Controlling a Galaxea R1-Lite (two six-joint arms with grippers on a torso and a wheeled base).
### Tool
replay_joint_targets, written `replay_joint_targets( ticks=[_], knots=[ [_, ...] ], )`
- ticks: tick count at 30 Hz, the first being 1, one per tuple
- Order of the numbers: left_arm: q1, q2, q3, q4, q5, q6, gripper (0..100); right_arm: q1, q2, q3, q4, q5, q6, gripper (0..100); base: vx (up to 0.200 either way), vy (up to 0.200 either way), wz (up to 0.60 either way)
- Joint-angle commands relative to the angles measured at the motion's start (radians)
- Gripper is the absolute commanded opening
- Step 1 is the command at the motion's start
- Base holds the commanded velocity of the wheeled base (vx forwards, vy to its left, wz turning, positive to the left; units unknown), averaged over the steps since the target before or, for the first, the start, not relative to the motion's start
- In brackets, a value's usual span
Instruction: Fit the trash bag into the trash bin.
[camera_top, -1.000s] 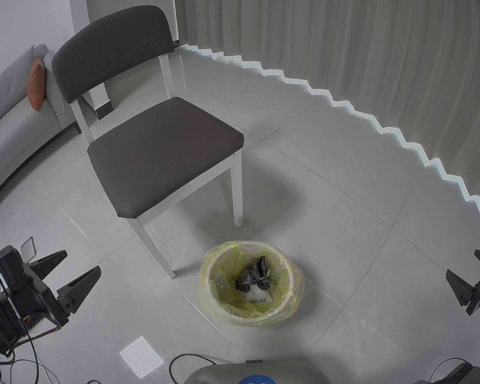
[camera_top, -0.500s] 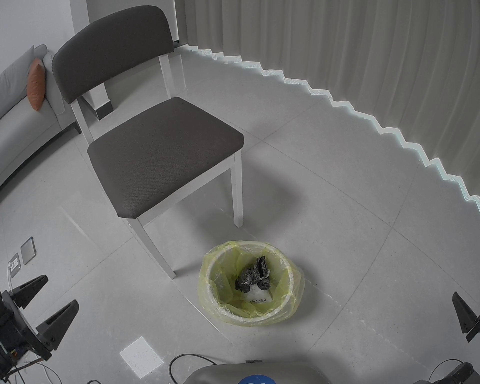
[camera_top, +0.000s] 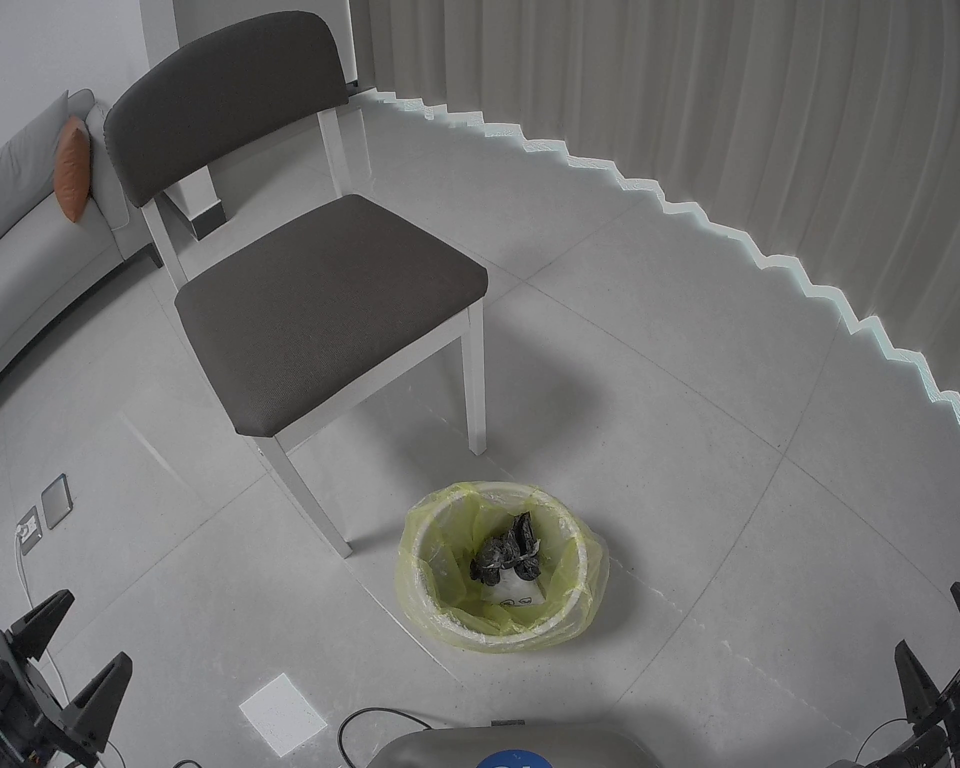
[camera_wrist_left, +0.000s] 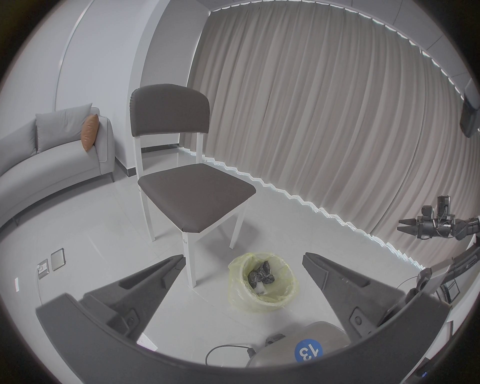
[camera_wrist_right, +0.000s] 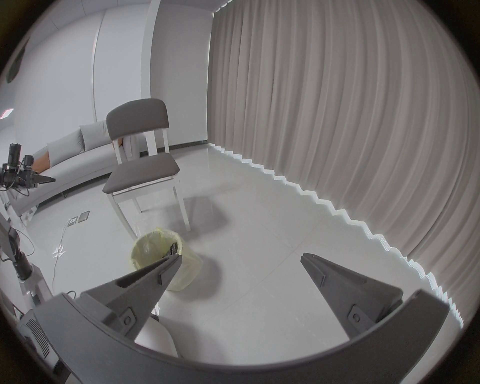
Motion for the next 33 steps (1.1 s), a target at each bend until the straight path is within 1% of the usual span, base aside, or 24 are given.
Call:
replay_joint_targets(
  ticks=[1, 8, 14, 19, 27, 30, 33],
  knots=[
    [0.04, -0.109, 0.014, 0.005, -0.045, -0.004, 100, 0.01, -0.126, 0.0, 0.068, 0.022, 0.04, 100, 0.0, 0.0, 0.0],
    [0.047, -0.174, 0.006, 0.053, -0.051, -0.006, 100, 0.008, -0.135, -0.001, 0.074, 0.022, 0.073, 100, 0.0, 0.0, 0.0],
    [0.062, -0.233, 0.011, 0.086, -0.088, -0.007, 100, 0.008, -0.135, 0.01, 0.076, 0.02, 0.075, 100, 0.0, 0.0, 0.0],
    [0.062, -0.235, 0.012, 0.08, -0.091, -0.027, 100, 0.008, -0.135, 0.019, 0.074, 0.019, 0.125, 100, 0.0, 0.0, 0.0],
    [0.062, -0.235, 0.009, 0.076, -0.091, -0.03, 100, 0.007, -0.135, 0.019, 0.057, 0.013, 0.132, 100, 0.0, 0.0, 0.0],
    [0.07, -0.238, 0.004, 0.076, -0.113, -0.029, 100, 0.007, -0.135, 0.03, 0.031, 0.011, 0.128, 100, 0.0, 0.0, 0.0],
    [0.106, -0.241, 0.003, 0.076, -0.12, -0.029, 100, 0.007, -0.135, 0.046, 0.03, 0.011, 0.118, 100, 0.0, 0.0, 0.0]
  ],
)
